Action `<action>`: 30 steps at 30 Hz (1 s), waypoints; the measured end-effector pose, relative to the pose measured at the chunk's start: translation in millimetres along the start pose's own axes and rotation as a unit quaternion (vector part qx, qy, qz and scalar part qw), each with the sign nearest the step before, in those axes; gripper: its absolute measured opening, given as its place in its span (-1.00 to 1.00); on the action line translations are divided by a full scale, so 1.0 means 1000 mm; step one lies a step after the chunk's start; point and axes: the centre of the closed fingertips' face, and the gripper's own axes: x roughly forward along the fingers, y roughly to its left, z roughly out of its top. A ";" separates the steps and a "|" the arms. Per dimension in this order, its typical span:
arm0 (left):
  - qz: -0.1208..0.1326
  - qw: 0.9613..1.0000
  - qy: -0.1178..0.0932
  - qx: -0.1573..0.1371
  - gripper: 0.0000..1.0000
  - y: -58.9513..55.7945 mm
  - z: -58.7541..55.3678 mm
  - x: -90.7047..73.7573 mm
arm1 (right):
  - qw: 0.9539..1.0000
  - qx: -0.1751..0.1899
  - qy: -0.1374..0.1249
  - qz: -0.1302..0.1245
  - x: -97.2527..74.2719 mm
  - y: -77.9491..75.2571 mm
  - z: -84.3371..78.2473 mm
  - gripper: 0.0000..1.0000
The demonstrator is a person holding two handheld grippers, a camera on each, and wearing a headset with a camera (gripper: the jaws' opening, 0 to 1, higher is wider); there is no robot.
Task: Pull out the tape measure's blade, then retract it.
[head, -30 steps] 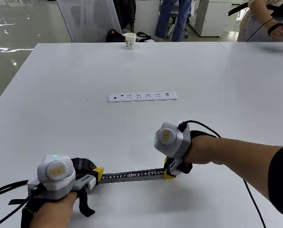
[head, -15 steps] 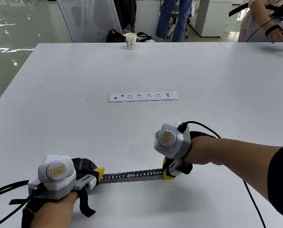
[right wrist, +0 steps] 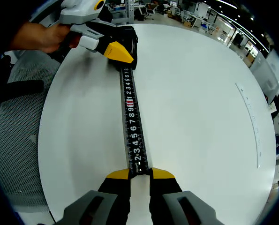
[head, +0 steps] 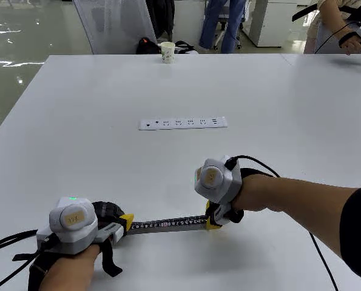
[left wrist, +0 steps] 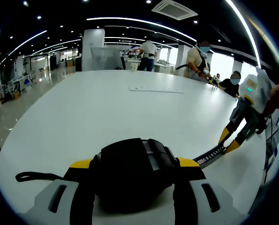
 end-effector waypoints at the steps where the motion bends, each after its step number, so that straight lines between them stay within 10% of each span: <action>1: 0.000 1.000 0.000 0.000 0.27 0.000 0.000 0.000 | 1.000 -0.002 0.000 0.000 0.000 0.000 0.000 -0.76; 30: 0.000 1.000 0.001 -0.001 0.27 0.000 0.000 -0.001 | 0.999 -0.023 -0.022 0.004 0.003 0.003 0.014 -0.77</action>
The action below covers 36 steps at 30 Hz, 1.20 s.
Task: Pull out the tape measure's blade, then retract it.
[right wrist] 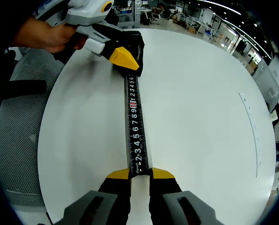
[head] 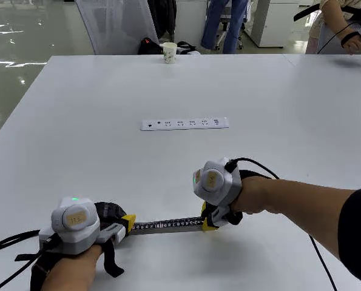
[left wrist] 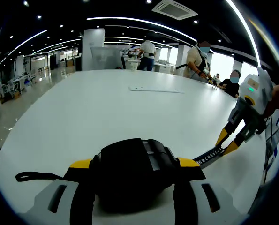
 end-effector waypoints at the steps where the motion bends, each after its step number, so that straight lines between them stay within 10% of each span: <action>1: 0.000 1.000 0.000 0.000 0.27 0.000 0.000 0.000 | 1.000 0.001 0.000 0.000 0.000 0.000 0.000 -0.77; 36: -0.001 1.000 0.003 -0.001 0.27 0.000 0.000 0.000 | 1.000 0.006 0.006 0.001 0.005 0.000 0.011 -0.77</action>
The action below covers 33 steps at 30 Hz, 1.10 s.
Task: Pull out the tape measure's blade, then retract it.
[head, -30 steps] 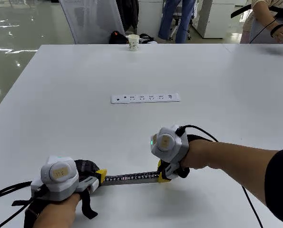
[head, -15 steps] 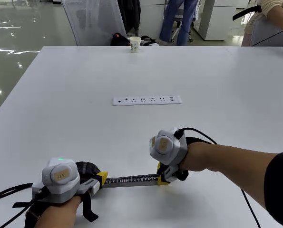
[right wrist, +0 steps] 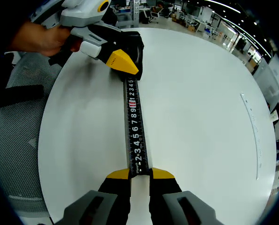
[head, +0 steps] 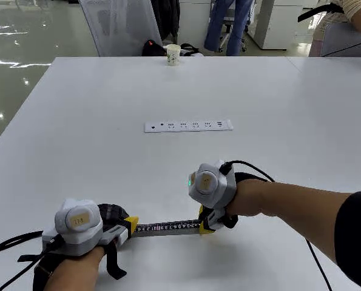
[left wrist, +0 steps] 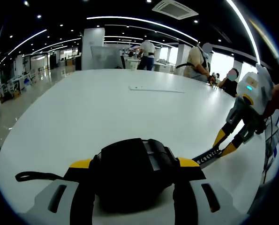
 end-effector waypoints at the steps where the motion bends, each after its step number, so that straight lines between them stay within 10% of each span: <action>1: 0.000 1.000 0.000 0.000 0.27 0.000 0.000 0.000 | 1.000 0.001 0.000 0.000 0.000 0.000 0.000 -0.77; 33: -0.008 1.000 0.012 -0.008 0.25 0.000 -0.002 -0.001 | 1.000 0.006 -0.001 0.001 0.004 0.001 0.011 -0.77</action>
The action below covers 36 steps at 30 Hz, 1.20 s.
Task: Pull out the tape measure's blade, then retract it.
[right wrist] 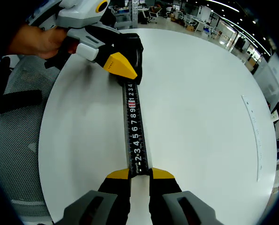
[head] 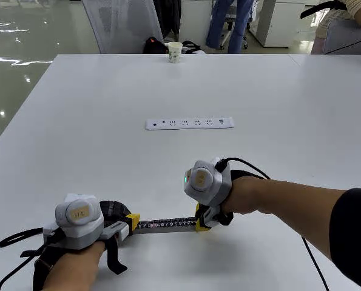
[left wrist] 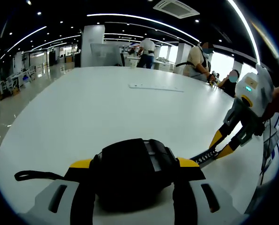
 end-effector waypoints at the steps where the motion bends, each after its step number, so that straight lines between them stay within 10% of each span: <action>1: 0.000 1.000 0.000 0.000 0.25 0.000 0.000 0.000 | 1.000 0.000 0.000 0.000 0.000 0.000 0.000 -0.77; 36: -0.014 1.000 0.008 0.007 0.25 -0.002 -0.001 -0.001 | 1.000 -0.006 -0.003 0.005 0.004 0.002 0.011 -0.78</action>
